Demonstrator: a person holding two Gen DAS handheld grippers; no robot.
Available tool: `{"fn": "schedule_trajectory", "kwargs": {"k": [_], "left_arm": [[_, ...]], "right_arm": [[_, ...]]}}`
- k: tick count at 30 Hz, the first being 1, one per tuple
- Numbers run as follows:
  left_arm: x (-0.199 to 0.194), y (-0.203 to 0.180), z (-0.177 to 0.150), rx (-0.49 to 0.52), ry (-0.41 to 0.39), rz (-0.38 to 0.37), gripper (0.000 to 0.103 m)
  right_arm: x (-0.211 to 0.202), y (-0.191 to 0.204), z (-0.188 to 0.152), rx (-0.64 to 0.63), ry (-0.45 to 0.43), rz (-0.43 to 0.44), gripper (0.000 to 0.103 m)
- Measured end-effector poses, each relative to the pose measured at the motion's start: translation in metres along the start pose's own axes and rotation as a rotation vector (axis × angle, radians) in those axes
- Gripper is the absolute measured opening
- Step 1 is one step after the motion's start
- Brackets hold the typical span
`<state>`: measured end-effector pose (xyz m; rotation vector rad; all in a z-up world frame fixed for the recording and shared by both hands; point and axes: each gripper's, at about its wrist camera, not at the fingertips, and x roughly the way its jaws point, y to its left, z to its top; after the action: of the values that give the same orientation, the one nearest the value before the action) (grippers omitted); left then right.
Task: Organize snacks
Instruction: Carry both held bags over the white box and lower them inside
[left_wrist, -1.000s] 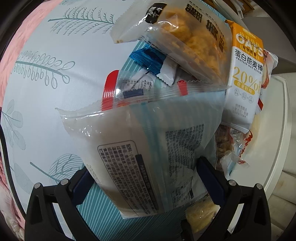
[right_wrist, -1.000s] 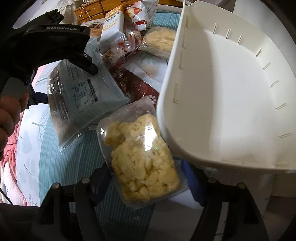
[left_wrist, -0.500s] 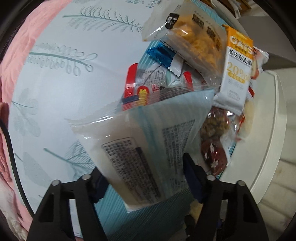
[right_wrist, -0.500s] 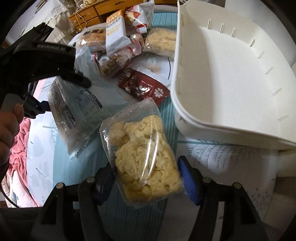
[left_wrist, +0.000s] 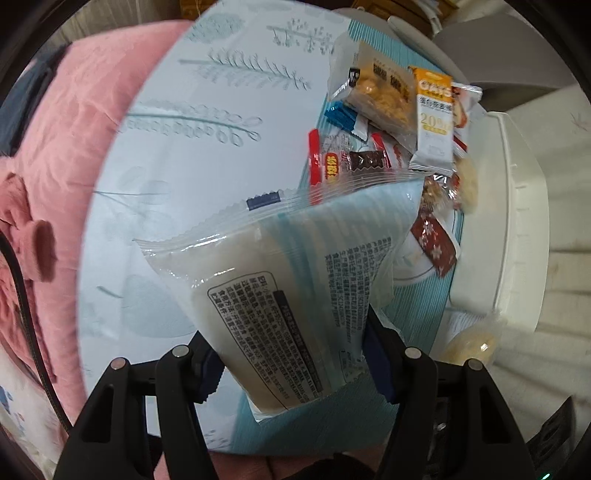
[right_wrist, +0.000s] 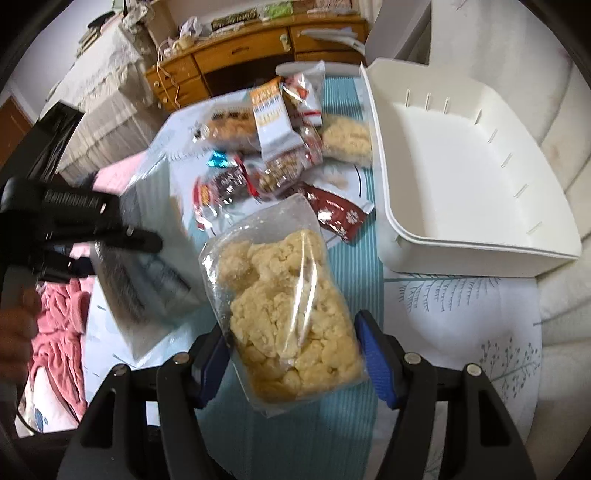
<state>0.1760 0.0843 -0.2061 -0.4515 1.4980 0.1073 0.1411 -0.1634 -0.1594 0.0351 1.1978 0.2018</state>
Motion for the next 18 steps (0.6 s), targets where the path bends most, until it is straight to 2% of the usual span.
{"fn": "schedule_trajectory", "kwargs": {"k": [6,10,18], "left_arm": [[-0.032,-0.001,-0.019,0.058,-0.038,-0.018,0.063],[-0.05,-0.007,-0.027,0.1,-0.018,-0.088,0.064],[-0.083,-0.05,-0.041,0.215,0.0,-0.154,0.064]], "right_arm": [[-0.028,0.012,-0.012,0.062,-0.078,0.01,0.065],[-0.048,0.009,-0.016,0.102,-0.12,0.013,0.065],[-0.088,-0.005,-0.001,0.162,-0.252,0.021,0.065]]}}
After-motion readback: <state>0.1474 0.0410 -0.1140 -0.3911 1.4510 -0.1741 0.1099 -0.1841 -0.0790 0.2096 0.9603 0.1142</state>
